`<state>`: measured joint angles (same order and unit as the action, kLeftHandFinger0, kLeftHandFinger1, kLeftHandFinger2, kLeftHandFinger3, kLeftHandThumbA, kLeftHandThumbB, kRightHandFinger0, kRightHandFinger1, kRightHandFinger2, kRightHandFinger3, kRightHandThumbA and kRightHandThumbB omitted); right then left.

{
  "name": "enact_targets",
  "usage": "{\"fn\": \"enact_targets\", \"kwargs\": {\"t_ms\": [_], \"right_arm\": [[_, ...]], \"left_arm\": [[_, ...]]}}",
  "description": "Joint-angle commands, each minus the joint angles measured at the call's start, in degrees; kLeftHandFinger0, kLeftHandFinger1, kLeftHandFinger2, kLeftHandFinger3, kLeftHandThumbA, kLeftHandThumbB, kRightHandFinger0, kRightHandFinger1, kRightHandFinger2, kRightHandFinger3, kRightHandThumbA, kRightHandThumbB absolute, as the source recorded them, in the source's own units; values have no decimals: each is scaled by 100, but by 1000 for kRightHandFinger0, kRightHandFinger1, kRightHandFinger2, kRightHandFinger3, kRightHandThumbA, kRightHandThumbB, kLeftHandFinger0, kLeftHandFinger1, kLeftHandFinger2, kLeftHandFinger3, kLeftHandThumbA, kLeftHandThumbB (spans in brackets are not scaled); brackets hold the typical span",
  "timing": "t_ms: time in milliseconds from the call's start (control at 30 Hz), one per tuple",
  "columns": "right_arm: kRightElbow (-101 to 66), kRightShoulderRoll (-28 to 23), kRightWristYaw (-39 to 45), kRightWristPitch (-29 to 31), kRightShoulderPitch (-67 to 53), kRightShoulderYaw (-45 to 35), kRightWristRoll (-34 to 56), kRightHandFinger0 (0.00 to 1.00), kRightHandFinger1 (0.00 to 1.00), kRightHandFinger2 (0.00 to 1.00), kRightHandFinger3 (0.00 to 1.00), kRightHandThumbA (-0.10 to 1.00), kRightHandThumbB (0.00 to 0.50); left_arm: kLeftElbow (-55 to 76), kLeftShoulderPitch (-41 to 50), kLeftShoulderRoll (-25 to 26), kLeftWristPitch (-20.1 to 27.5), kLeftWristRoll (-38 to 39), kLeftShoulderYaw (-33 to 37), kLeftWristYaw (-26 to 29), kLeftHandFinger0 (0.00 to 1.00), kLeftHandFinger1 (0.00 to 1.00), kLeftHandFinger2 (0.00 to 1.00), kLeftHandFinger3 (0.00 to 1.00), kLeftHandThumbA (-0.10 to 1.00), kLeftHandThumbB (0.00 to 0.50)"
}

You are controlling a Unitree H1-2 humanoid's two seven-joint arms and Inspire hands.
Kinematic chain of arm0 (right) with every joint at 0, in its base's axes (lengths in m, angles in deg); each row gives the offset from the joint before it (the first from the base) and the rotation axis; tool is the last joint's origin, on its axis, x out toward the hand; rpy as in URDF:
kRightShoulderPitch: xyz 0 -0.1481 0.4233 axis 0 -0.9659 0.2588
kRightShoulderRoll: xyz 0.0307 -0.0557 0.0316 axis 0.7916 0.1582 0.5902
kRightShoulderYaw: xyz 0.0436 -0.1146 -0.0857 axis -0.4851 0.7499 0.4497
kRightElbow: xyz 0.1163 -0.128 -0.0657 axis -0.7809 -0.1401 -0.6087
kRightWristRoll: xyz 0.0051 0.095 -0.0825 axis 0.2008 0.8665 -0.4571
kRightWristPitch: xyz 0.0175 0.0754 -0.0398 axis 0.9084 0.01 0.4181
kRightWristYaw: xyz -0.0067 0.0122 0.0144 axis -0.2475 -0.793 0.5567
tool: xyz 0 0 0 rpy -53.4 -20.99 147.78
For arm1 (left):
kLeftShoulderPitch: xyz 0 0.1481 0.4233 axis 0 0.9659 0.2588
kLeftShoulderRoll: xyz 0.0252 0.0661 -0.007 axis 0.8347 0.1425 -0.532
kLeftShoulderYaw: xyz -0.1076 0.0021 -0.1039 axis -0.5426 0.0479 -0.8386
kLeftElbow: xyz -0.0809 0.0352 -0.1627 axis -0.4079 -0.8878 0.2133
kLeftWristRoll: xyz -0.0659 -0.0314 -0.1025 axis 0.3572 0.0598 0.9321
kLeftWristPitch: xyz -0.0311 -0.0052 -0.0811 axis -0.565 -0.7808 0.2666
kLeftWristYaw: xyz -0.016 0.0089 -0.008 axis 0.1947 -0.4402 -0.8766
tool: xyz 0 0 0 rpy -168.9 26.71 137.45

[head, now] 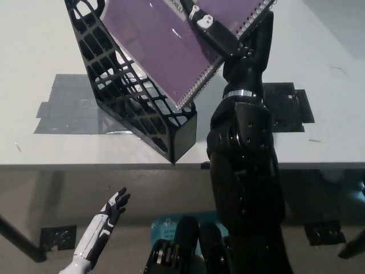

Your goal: A person hands a notebook to the robot and the robot grabs it with its right hand and places it in the magazine stand kept in the centre of the desk infront of it.

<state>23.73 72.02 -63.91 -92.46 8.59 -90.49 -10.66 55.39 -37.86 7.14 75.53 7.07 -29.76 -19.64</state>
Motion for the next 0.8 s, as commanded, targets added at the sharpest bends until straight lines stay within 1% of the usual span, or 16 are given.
{"fn": "enact_targets", "kwargs": {"t_ms": [0, 67, 133, 167, 200, 233, 333, 367, 467, 533, 600, 633, 667, 700, 733, 767], "right_arm": [[75, 219, -16, 829, 548, 184, 88, 0, 0, 0, 4, 944, 0], [187, 219, -10, 896, 555, 218, 74, 0, 0, 1, 11, 957, 0], [332, 219, -43, 991, 570, 273, 84, 0, 0, 27, 33, 953, 0], [440, 219, -135, 1011, 599, 328, 126, 0, 0, 76, 68, 921, 0], [483, 219, -172, 1024, 610, 350, 152, 0, 0, 76, 68, 921, 0], [597, 219, -220, 1087, 626, 394, 153, 0, 0, 141, 142, 896, 0], [818, 219, -261, 1213, 639, 476, 112, 0, 0, 177, 208, 923, 0], [857, 219, -266, 1237, 641, 488, 110, 0, 0, 177, 208, 923, 0], [1034, 219, -317, 1285, 659, 549, 104, 0, 0, 234, 308, 941, 0], [1140, 219, -350, 1293, 666, 580, 190, 0, 0, 216, 328, 918, 0], [1231, 219, -371, 1333, 671, 585, 166, 0, 0, 149, 283, 878, 0], [1292, 204, -252, 1261, 655, 547, -2, 249, 216, 305, 409, 901, 64], [1325, 192, -166, 1208, 644, 522, -109, 249, 216, 305, 409, 901, 64], [1374, 138, -60, 1167, 629, 550, -216, 476, 474, 568, 653, 940, 141], [1443, 40, 106, 1158, 606, 629, -298, 843, 752, 800, 879, 999, 151], [1473, -17, 222, 1176, 589, 674, -298, 1000, 899, 962, 1000, 1000, 170]], "left_arm": [[129, -99, 111, 210, 74, -32, -41, 1000, 1000, 1000, 1000, 1000, 500], [114, -108, 95, 210, 106, -43, -54, 1000, 1000, 1000, 1000, 1000, 500], [112, -113, 97, 210, 113, -39, -65, 1000, 1000, 1000, 1000, 1000, 500], [102, -135, 106, 210, 108, -35, -72, 1000, 1000, 1000, 1000, 1000, 500], [98, -142, 110, 210, 107, -34, -75, 1000, 1000, 1000, 1000, 1000, 500], [99, -150, 111, 210, 114, -37, -81, 1000, 1000, 1000, 1000, 1000, 500], [109, -157, 112, 210, 130, -44, -88, 1000, 1000, 1000, 1000, 1000, 500], [113, -158, 113, 210, 136, -45, -88, 1000, 1000, 1000, 1000, 1000, 500], [98, -174, 111, 210, 164, -50, -95, 1000, 1000, 1000, 1000, 1000, 500], [78, -187, 114, 210, 164, -50, -92, 1000, 1000, 1000, 1000, 1000, 500], [80, -198, 123, 210, 158, -43, -93, 1000, 1000, 1000, 1000, 1000, 500], [82, -208, 130, 210, 163, -41, -101, 1000, 1000, 1000, 1000, 1000, 500], [81, -214, 132, 210, 174, -42, -110, 1000, 1000, 1000, 1000, 1000, 500], [86, -215, 129, 210, 188, -45, -115, 1000, 1000, 1000, 1000, 1000, 500], [88, -215, 125, 210, 208, -47, -119, 1000, 1000, 1000, 1000, 1000, 500], [87, -217, 123, 210, 219, -47, -125, 1000, 1000, 1000, 1000, 1000, 500]]}}
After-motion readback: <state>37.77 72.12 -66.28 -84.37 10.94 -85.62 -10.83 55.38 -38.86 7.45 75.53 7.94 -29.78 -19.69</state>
